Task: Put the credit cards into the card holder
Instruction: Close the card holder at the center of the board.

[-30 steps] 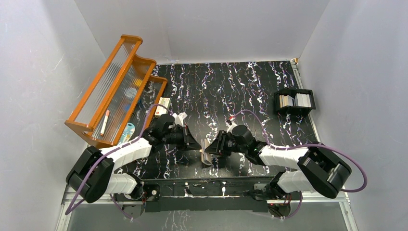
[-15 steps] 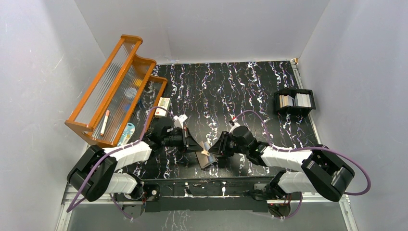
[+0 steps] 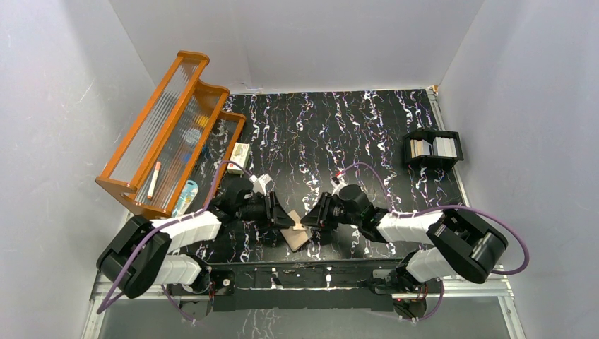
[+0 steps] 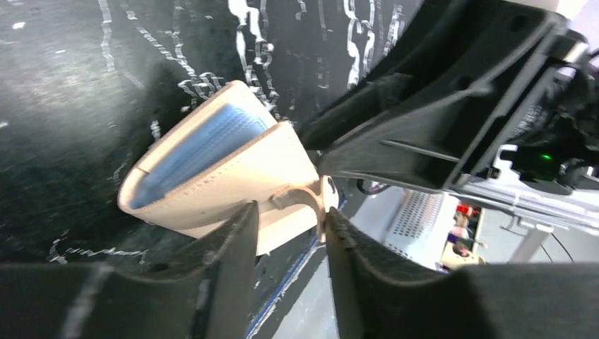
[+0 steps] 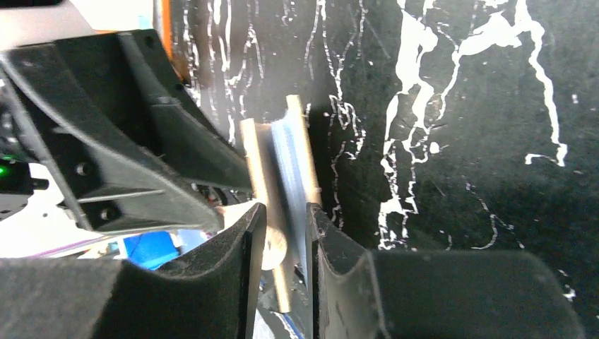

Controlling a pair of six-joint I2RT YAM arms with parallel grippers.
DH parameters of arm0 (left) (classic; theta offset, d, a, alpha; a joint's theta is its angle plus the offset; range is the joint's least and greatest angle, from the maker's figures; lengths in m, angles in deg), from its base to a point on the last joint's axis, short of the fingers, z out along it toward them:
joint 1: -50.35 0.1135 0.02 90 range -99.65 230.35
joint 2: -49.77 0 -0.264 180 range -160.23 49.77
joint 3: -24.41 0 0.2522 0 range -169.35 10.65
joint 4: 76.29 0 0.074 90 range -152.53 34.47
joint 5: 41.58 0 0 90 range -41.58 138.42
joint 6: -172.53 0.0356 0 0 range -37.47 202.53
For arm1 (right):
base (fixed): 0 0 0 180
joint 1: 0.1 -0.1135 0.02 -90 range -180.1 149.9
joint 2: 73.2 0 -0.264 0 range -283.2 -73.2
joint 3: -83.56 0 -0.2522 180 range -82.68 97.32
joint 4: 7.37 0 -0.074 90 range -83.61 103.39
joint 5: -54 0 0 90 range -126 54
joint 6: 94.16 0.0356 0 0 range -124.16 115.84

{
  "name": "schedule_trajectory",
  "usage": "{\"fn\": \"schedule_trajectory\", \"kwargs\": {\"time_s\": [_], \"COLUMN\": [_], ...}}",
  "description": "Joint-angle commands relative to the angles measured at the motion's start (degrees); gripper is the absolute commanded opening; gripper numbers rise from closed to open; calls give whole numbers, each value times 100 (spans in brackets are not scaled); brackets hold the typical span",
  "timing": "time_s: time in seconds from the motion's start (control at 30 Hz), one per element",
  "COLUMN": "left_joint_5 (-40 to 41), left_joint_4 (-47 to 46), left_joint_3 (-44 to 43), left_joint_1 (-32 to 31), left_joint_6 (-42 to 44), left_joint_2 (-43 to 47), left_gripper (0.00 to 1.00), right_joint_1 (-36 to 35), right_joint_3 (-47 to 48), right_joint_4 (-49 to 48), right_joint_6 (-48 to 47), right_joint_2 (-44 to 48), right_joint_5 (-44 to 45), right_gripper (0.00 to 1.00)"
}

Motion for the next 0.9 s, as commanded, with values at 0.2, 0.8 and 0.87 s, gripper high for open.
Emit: {"fn": "schedule_trajectory", "kwargs": {"time_s": [0.2, 0.8, 0.87], "left_joint_5": [1063, 1266, 1361], "left_joint_4": [2086, 2852, 2988], "left_joint_3": [-351, -950, -1055], "left_joint_1": [-11, -11, -19], "left_joint_6": [662, 1164, 1193], "left_joint_2": [652, 108, 24], "left_gripper": [48, 47, 47], "right_joint_1": [-23, -36, -109], "right_joint_3": [-323, 606, 859], "right_joint_4": [-1288, 1778, 2133], "right_joint_6": [512, -647, -906], "right_joint_2": [-312, 964, 1018], "right_joint_5": [-350, 715, 806], "right_gripper": [35, 42, 45]}}
